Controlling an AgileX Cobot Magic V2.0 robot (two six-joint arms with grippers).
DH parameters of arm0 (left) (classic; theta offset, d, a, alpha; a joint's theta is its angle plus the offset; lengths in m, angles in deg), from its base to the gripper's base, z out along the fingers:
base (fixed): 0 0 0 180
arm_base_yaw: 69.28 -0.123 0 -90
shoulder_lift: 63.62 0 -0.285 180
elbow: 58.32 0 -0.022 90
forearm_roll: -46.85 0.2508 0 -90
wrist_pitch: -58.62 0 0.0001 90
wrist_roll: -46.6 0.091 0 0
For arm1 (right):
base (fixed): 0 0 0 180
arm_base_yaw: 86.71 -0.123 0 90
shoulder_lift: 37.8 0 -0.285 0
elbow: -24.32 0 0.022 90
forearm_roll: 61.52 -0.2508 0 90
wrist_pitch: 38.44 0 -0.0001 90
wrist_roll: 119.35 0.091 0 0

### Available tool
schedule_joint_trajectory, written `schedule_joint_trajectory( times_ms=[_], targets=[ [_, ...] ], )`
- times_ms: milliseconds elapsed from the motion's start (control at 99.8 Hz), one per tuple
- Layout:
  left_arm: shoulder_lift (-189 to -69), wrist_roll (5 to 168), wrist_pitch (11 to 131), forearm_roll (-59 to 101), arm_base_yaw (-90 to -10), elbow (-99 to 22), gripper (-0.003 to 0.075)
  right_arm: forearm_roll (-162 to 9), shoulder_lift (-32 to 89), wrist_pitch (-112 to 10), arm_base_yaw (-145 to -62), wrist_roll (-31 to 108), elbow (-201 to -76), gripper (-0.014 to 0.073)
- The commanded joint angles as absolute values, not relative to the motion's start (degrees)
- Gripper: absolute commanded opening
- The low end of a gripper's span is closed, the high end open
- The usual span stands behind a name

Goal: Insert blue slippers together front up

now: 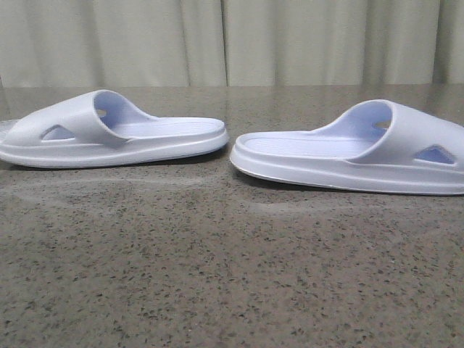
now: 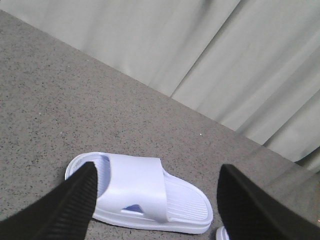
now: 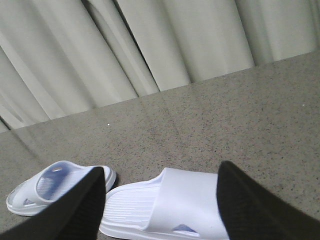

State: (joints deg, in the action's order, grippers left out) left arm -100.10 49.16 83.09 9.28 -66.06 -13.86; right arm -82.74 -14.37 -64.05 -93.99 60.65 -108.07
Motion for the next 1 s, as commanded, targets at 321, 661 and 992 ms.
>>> schedule_joint_trajectory(
  times_ms=[321, 661, 992],
  targets=[
    [-117.9, 49.2, 73.3, -0.6, -66.0, -14.9, 0.0456, -83.8, -13.2, -58.7, -94.1, 60.7, -110.1, 0.0414],
    [-131.1, 49.4, 72.0, -4.7, -66.0, -15.1, 0.0456, -83.9, -13.2, -58.7, -94.1, 60.7, -110.1, 0.0414],
    [-137.2, 50.2, 72.7, -4.6, -66.0, -19.4, 0.0456, -83.9, -13.2, -58.7, -94.1, 60.7, -110.1, 0.0414]
  ],
)
